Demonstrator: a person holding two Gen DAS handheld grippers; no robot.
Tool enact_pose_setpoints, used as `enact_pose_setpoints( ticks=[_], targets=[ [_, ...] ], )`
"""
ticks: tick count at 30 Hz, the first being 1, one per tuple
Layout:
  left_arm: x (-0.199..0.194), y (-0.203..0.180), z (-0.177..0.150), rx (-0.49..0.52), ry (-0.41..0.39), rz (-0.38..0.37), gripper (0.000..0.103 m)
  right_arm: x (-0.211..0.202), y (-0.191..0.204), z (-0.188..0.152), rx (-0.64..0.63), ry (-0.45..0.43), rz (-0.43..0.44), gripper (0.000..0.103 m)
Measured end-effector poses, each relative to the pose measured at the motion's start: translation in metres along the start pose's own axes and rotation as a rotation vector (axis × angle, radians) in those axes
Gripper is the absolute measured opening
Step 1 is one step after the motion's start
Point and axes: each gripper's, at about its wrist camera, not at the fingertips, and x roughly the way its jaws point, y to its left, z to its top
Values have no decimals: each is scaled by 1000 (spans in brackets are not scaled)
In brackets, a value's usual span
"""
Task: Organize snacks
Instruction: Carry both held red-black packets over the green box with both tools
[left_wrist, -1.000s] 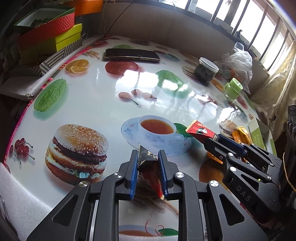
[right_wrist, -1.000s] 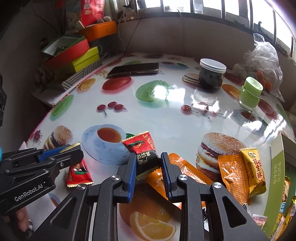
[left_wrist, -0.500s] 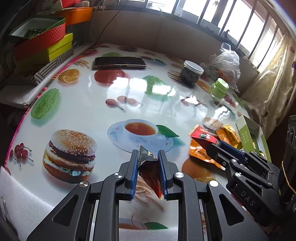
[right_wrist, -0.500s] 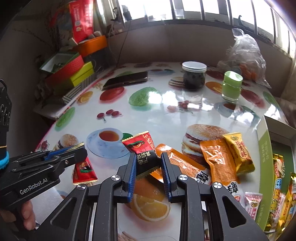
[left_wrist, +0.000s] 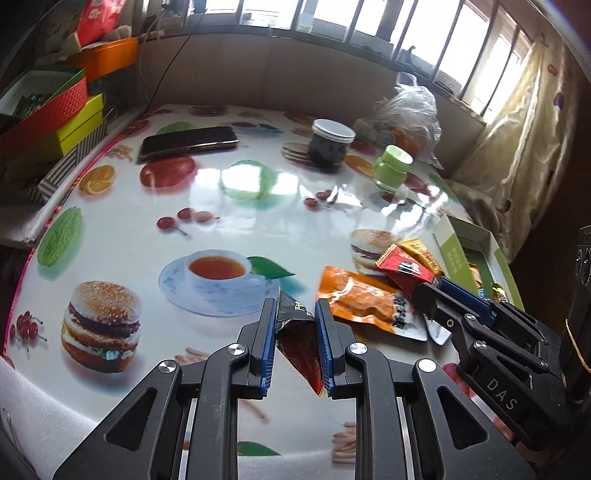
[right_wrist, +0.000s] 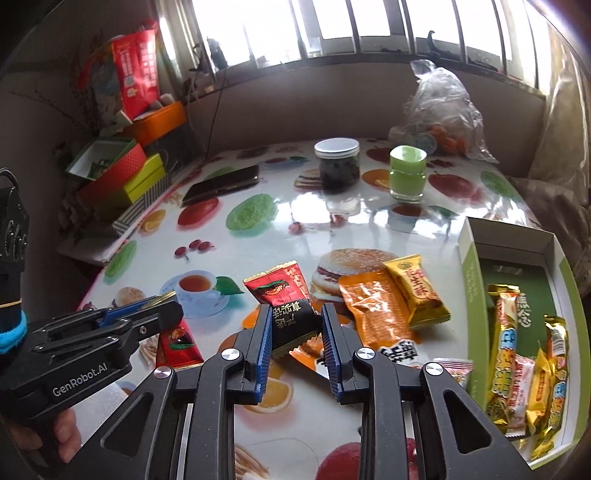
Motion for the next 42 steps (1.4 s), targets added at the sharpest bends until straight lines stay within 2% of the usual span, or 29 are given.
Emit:
enact_pose_setpoints(
  ticks=[13, 27, 42],
  targets=[
    [-1, -38, 10, 69, -15, -62, 22, -37, -35, -6, 57, -53, -79, 25],
    [6, -83, 28, 128, -21, -145, 22, -60, -80, -17, 135, -73, -165, 25],
    [31, -135, 45, 173, 31, -267, 22, -80, -130, -34, 247, -77, -256, 25]
  ],
)
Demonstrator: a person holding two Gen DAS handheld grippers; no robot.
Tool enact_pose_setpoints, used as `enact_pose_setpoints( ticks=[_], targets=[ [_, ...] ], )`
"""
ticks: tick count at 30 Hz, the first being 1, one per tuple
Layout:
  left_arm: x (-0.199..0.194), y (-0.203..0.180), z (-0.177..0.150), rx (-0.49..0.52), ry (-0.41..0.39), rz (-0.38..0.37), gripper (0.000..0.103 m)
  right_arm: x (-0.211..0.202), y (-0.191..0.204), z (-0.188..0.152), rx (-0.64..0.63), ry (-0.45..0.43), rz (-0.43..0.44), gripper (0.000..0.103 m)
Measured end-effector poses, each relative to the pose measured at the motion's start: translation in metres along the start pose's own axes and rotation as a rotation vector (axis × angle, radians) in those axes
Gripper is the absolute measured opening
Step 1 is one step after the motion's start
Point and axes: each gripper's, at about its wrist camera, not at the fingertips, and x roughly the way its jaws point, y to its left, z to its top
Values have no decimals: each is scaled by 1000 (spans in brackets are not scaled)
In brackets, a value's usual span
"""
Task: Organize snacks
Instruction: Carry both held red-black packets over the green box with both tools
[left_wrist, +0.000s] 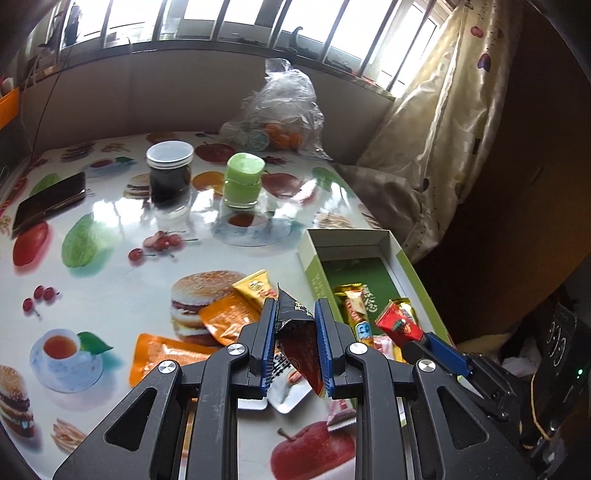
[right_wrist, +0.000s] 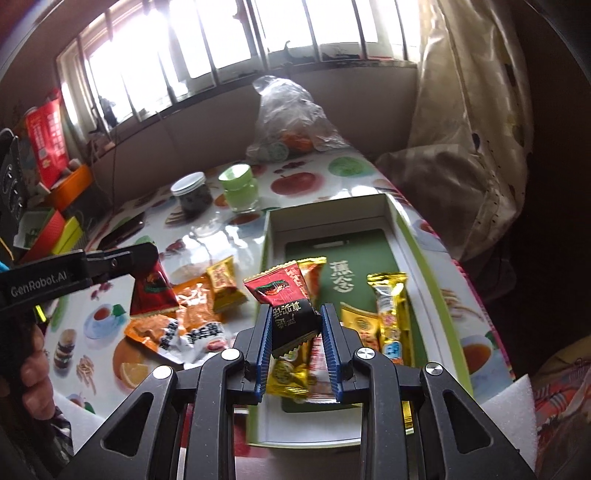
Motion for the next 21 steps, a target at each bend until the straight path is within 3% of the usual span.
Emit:
enact_pose_setpoints(
  ticks=[21],
  targets=[
    [52, -49, 20, 64, 63, -51, 22, 6, -40, -5, 46, 18, -83, 25]
  ],
)
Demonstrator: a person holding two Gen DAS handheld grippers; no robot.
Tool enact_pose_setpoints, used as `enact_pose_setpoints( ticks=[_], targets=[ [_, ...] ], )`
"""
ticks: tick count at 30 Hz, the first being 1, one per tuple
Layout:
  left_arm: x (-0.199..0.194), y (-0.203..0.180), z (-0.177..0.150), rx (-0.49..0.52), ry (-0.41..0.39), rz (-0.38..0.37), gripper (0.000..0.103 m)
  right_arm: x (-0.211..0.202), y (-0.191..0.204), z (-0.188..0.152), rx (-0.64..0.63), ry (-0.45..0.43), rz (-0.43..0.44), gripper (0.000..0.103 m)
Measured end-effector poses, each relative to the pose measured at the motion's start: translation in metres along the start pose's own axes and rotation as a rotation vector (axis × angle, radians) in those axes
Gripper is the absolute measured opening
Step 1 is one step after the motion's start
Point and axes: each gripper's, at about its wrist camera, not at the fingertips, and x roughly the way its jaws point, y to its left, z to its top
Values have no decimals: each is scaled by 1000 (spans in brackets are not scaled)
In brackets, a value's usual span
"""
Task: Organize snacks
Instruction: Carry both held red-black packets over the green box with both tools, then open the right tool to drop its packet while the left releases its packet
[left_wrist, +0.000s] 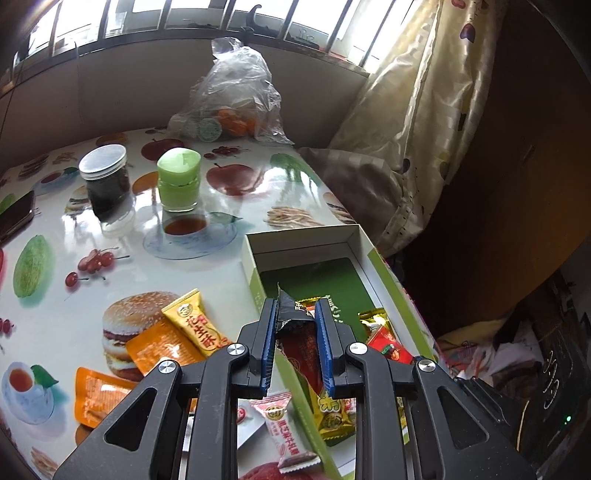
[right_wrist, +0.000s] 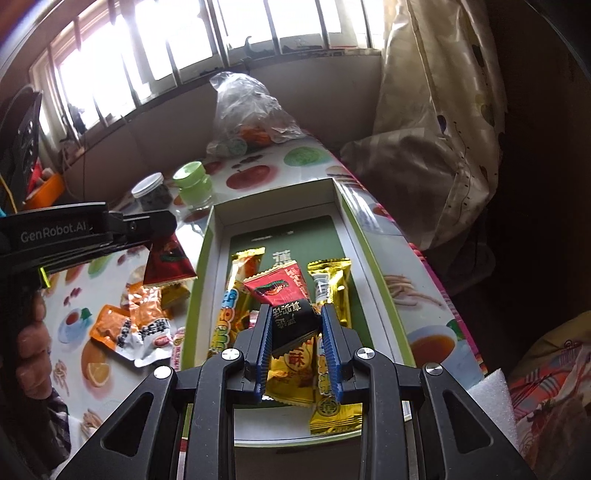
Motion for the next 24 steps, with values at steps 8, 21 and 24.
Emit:
enact_pose_setpoints(
  ticks=[8, 21, 24],
  targets=[
    [18, -12, -4, 32, 31, 2, 22, 2, -8, -5, 13, 8, -15, 25],
    [42, -27, -13, 81, 72, 30, 22, 3, -17, -14, 8, -8, -101, 25],
    [46, -28, -14, 79, 82, 30, 22, 2, -19, -15, 13, -9, -106, 25]
  ],
)
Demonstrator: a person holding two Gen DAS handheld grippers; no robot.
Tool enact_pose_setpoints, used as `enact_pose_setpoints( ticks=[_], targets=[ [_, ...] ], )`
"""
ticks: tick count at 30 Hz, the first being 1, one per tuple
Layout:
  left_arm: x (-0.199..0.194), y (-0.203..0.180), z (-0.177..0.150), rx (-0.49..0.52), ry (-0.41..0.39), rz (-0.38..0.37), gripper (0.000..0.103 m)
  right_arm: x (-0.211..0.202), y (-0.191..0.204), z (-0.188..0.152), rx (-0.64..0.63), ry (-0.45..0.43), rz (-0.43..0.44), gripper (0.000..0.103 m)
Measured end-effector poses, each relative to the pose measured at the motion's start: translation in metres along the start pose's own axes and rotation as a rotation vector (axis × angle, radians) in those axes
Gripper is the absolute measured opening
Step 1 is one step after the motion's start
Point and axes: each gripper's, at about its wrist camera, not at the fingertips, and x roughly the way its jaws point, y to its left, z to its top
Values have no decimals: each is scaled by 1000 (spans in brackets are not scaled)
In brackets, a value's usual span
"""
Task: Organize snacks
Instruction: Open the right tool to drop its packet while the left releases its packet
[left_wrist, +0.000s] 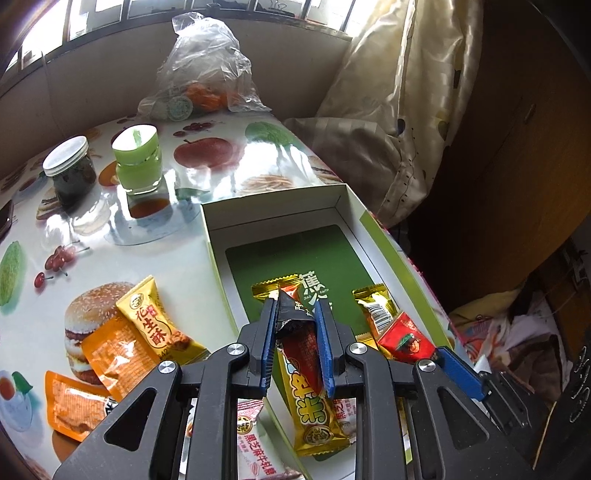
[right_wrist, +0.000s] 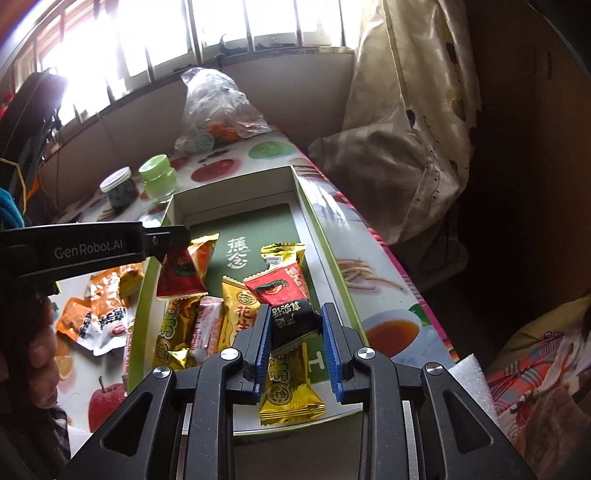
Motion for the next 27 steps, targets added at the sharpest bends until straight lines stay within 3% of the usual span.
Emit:
enact_pose_setpoints(
  ticks=[14, 27],
  targets=[
    [8, -4, 0, 10, 24, 13, 23, 2, -4, -1, 26, 5, 1, 28],
    [7, -4, -2, 12, 32, 15, 43, 1, -2, -2, 25, 15, 8, 38]
  ],
)
